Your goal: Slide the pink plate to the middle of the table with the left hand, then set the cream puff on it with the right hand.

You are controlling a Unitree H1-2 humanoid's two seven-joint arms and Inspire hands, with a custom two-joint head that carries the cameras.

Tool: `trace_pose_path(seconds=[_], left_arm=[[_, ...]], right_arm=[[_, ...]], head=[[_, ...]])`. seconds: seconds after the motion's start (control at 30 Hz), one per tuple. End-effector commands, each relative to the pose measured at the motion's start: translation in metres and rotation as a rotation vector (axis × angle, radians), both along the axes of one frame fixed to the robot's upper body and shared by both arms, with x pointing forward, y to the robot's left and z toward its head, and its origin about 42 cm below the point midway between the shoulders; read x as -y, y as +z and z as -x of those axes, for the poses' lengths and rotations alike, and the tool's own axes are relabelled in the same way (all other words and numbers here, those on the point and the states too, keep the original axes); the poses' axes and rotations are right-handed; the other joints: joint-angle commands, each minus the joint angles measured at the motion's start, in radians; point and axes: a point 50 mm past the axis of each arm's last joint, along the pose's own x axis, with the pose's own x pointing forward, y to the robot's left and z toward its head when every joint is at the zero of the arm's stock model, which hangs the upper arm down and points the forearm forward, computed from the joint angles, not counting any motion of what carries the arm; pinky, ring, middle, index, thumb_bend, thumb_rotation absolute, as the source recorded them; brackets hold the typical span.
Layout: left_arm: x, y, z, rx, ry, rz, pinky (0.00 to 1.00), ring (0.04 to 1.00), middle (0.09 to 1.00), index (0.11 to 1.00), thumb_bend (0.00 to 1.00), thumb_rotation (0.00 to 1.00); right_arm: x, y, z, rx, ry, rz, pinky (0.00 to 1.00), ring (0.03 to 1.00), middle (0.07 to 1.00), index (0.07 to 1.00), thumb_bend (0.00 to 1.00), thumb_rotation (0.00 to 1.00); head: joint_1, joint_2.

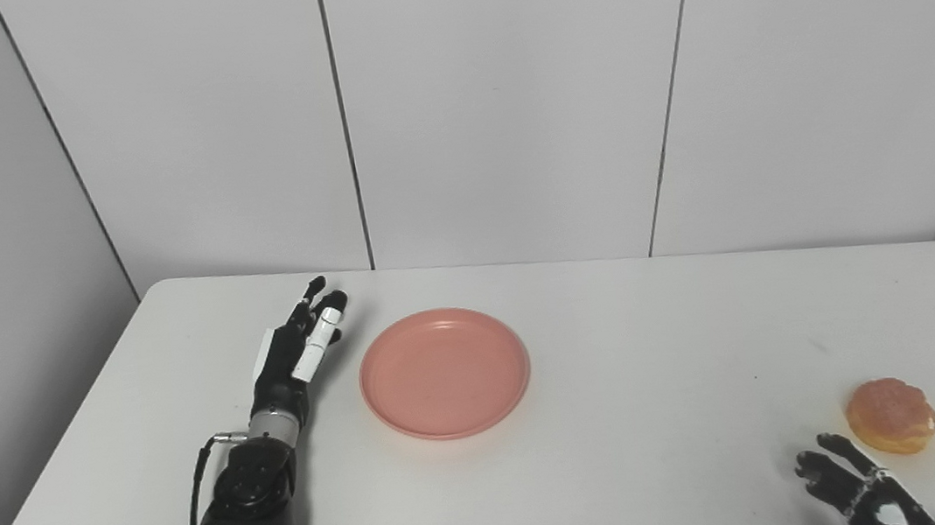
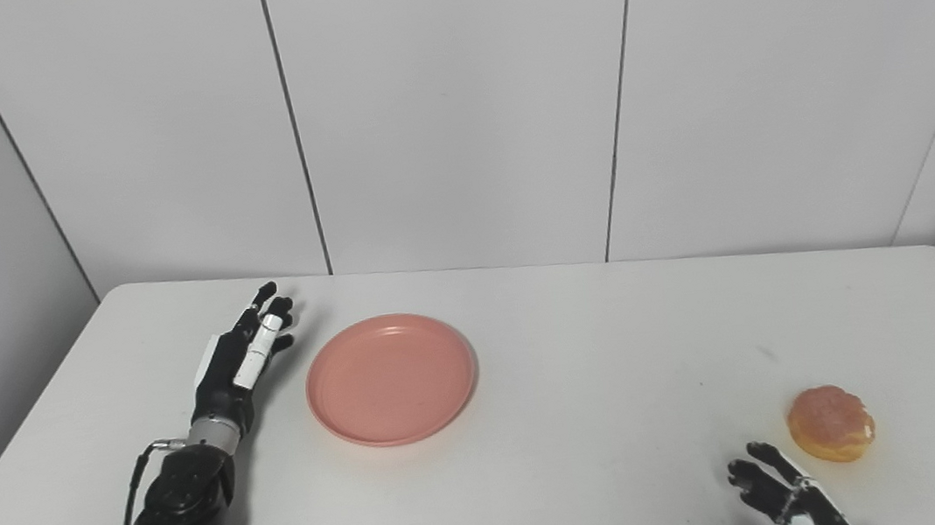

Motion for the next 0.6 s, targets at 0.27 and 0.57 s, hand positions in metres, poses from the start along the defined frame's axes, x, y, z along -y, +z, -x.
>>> trace_pose_path(seconds=[0.27, 0.57], left_arm=[[0.049, -0.011, 0.001, -0.006, -0.155, -0.018, 0.80, 0.877, 0.877, 0.901, 0.88, 0.81], [0.082, -0.020, 0.005, -0.010, -0.231, -0.026, 0.79, 0.856, 0.864, 0.891, 0.81, 0.82]], right_arm=[[-0.020, -0.032, -0.001, -0.208, 0.054, -0.018, 0.83, 0.802, 0.760, 0.808, 0.80, 0.91], [-0.023, -0.031, 0.000, -0.208, 0.053, -0.011, 0.80, 0.786, 0.750, 0.798, 0.78, 0.91]], head=[[-0.006, 0.004], [-0.013, 0.009]])
